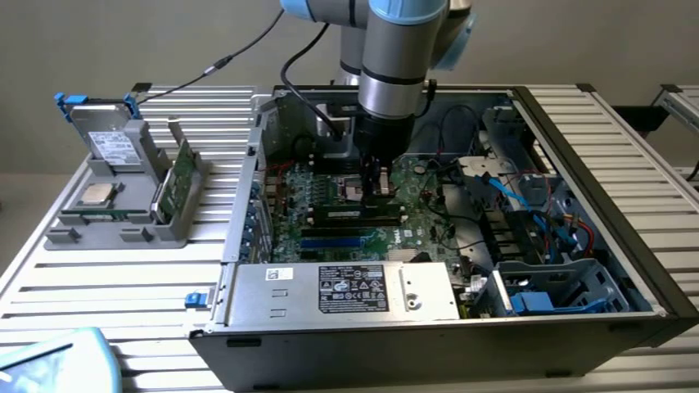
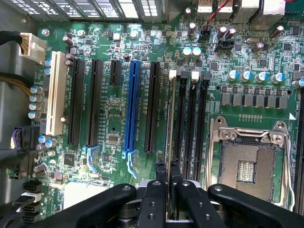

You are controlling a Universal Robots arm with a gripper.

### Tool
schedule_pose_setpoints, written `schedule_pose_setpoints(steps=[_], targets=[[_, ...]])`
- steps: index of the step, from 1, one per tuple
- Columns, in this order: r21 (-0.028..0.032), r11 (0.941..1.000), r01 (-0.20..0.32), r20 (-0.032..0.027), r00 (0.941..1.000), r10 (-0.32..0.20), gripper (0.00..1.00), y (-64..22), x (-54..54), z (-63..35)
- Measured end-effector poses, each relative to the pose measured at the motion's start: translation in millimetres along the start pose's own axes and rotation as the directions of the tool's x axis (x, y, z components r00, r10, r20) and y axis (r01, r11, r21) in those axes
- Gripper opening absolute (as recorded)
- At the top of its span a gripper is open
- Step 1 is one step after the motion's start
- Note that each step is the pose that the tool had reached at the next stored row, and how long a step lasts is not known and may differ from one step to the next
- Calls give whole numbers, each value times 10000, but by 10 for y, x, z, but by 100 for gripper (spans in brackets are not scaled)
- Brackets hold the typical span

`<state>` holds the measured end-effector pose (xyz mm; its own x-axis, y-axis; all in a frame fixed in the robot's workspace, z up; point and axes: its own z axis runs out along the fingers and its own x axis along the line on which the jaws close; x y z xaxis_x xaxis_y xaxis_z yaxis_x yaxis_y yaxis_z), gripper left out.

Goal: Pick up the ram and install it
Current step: 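Insert the ram into the slot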

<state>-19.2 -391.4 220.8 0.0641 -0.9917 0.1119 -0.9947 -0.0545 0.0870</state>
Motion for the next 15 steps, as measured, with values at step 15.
schedule_pose_setpoints(steps=[15], targets=[[-61, 9999, -98, 10, 10000, 98, 14, 1, 1, -13]])
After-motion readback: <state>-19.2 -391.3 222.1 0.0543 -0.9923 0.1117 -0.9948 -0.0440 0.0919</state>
